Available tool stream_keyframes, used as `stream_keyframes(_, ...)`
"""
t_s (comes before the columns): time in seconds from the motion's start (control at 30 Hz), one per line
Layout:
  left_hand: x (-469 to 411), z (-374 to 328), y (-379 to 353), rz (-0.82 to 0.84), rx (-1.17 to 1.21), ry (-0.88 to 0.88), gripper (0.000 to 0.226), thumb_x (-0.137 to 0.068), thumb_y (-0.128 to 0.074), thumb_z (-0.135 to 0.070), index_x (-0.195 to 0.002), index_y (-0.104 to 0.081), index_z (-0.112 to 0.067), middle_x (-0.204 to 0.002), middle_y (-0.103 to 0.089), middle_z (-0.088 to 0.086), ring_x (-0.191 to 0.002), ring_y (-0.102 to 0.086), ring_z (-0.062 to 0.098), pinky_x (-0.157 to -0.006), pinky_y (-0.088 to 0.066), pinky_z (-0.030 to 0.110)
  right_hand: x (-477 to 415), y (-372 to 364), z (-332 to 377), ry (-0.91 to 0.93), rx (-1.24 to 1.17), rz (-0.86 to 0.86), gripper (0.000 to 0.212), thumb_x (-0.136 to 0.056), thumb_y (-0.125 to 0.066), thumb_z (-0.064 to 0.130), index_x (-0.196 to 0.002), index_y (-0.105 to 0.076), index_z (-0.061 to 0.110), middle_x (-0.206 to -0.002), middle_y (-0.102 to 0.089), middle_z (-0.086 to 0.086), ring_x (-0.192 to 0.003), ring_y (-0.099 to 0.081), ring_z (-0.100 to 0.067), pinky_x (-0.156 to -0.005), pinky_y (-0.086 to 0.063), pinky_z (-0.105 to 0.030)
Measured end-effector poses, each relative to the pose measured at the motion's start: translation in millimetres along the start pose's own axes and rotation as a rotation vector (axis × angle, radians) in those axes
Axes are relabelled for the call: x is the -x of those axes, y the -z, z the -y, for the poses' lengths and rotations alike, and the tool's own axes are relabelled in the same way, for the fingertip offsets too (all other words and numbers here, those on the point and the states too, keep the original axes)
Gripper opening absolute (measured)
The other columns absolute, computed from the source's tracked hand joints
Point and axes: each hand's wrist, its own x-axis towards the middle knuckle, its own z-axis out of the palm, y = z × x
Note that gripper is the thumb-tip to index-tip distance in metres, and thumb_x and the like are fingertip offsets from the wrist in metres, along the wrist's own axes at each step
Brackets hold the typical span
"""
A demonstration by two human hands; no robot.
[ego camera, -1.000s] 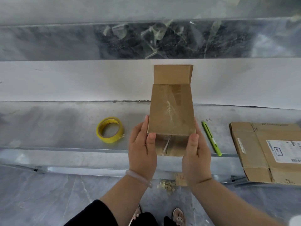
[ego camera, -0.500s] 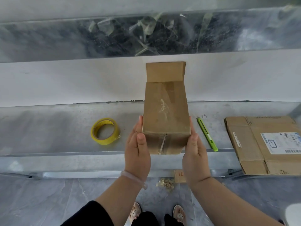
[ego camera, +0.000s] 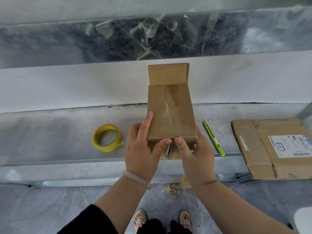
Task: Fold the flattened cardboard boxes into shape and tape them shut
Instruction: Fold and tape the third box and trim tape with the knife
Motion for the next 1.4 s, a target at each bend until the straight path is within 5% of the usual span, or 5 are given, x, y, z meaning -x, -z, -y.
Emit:
stream_keyframes(0.3,2.1,6.0,-0.6,0.005,0.040,-0.079,0.071,-0.095,-0.024,-0.064,-0.150,-0.026,-0.020,-0.117,-0.040,-0.012,-0.105,-0.051,0.014,-0.090,-0.048,0.037,0.7,11.0,-13.8,0.083,0.082,0.011,0.084,-0.087,-0.026,0.080,-0.150,-0.040,0.026,-0.109,-0.064,0.011,-0.100,-0.057,-0.004,-0.086,-0.046,-0.031)
stream_keyframes(0.5,5.5,-28.9,-9.8,-0.042,0.333,0.364,0.085,-0.069,-0.054,-0.068,-0.140,-0.048,-0.022,-0.120,-0.047,-0.009,-0.104,-0.046,-0.019,-0.078,-0.036,-0.003,4.1,1.1,26.4,-0.062,-0.271,0.028,0.047,-0.083,-0.071,0.046,-0.125,-0.060,0.029,-0.109,-0.071,0.014,-0.101,-0.066,-0.001,-0.084,-0.053,-0.020)
stream_keyframes(0.67,3.6,-22.6,-12.9,-0.040,0.194,0.263,0.067,-0.079,-0.046,-0.063,-0.134,-0.053,-0.026,-0.115,-0.051,-0.005,-0.113,-0.041,-0.007,-0.090,-0.037,0.007,0.0,-3.5,22.2,-0.027,-0.174,-0.024,0.023,-0.094,-0.060,0.038,-0.116,-0.063,0.036,-0.101,-0.072,0.015,-0.095,-0.068,-0.006,-0.083,-0.054,-0.030)
stream_keyframes(1.0,2.7,8.2,-9.4,-0.041,0.011,-0.058,0.079,-0.094,-0.019,-0.067,-0.147,-0.032,-0.011,-0.121,-0.045,0.002,-0.105,-0.052,0.021,-0.089,-0.047,0.037,-8.3,7.9,-21.3,0.215,0.164,-0.008,0.073,-0.096,-0.016,0.069,-0.152,-0.034,0.027,-0.134,-0.050,0.027,-0.121,-0.048,0.004,-0.096,-0.041,-0.022)
stream_keyframes(1.4,3.1,17.4,-6.7,0.024,0.056,-0.095,0.069,-0.099,-0.016,-0.058,-0.151,-0.024,-0.012,-0.136,-0.042,0.001,-0.121,-0.046,0.021,-0.101,-0.040,0.041,-8.9,14.4,-35.3,0.044,-0.139,0.100,0.057,-0.099,-0.028,0.047,-0.148,-0.043,0.020,-0.140,-0.057,0.005,-0.133,-0.049,-0.011,-0.113,-0.037,-0.046)
